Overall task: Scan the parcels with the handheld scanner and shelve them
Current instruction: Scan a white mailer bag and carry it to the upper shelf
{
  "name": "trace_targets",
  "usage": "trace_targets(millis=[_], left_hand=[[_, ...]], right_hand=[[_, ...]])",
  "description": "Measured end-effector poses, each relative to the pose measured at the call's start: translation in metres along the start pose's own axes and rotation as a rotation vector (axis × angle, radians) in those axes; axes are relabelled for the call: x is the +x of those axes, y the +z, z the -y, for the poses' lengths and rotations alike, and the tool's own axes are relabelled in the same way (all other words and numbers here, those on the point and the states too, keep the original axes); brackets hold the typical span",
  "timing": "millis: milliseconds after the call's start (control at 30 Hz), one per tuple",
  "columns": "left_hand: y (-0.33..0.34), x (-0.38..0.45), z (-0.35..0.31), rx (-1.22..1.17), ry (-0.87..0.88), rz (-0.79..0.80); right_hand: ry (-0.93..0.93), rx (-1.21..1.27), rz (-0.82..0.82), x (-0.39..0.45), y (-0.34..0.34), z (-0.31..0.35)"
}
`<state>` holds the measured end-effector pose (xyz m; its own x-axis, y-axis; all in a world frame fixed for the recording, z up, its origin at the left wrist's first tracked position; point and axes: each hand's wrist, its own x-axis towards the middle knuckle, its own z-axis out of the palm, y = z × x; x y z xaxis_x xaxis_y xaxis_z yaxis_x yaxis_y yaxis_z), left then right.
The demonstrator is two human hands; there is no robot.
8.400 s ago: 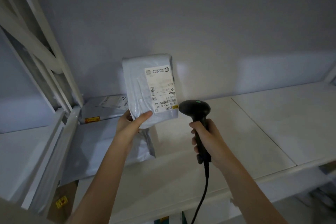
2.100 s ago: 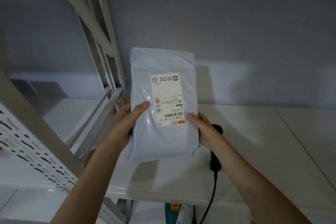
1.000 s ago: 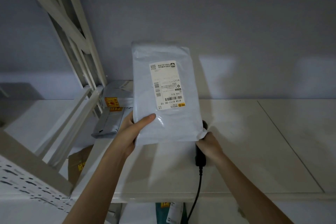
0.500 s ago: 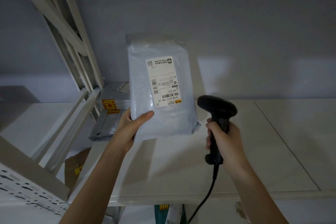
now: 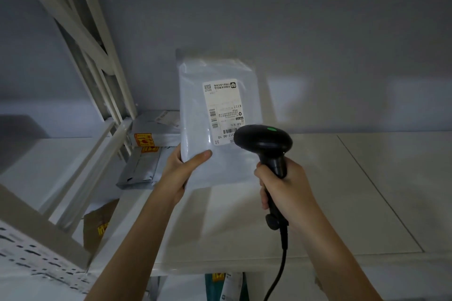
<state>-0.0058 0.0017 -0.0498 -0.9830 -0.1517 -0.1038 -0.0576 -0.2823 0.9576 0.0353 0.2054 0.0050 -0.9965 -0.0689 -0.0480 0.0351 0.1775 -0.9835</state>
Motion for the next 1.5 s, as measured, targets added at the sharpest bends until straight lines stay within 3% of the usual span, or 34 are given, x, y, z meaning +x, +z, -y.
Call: trace_targets(millis=[267,500,733,933,1167,1233,1300,1367,1400,1433,1500], left_hand=[[0.000,-0.001,0.000,-0.011,0.004,-0.001],[-0.004,-0.005,0.000,-0.038,0.015,0.001],[0.000,-0.019,0.000,-0.033,0.030,-0.004],[0.012,-0.037,0.002,-0.008,0.025,-0.046],[0.021,-0.053,0.000,0.000,0.001,-0.078],[0.025,-0.058,-0.002,-0.005,0.003,-0.072],[0.029,-0.062,-0.004,-0.019,-0.008,-0.063],[0.033,-0.065,-0.008,-0.036,-0.012,-0.047],[0.035,-0.066,-0.010,-0.047,-0.005,-0.040],[0.037,-0.068,-0.012,-0.056,0.011,-0.023],[0.043,-0.070,-0.016,-0.064,0.051,0.026]], right_hand=[[-0.036,-0.022,-0.027,0.003,-0.006,-0.002],[0.065,-0.017,-0.217,0.049,-0.024,-0.031],[0.325,-0.175,-0.051,0.104,-0.014,-0.104],[0.425,-0.223,0.036,0.119,-0.008,-0.130],[0.358,-0.221,0.133,0.116,-0.011,-0.138],[0.264,-0.434,0.162,0.111,-0.017,-0.128],[0.113,-0.569,0.018,0.107,-0.024,-0.116],[-0.004,-0.123,-0.071,0.091,-0.036,-0.095],[-0.035,0.126,-0.034,0.082,-0.044,-0.083],[-0.054,0.315,0.050,0.073,-0.054,-0.072],[-0.154,0.434,0.280,0.055,-0.071,-0.062]])
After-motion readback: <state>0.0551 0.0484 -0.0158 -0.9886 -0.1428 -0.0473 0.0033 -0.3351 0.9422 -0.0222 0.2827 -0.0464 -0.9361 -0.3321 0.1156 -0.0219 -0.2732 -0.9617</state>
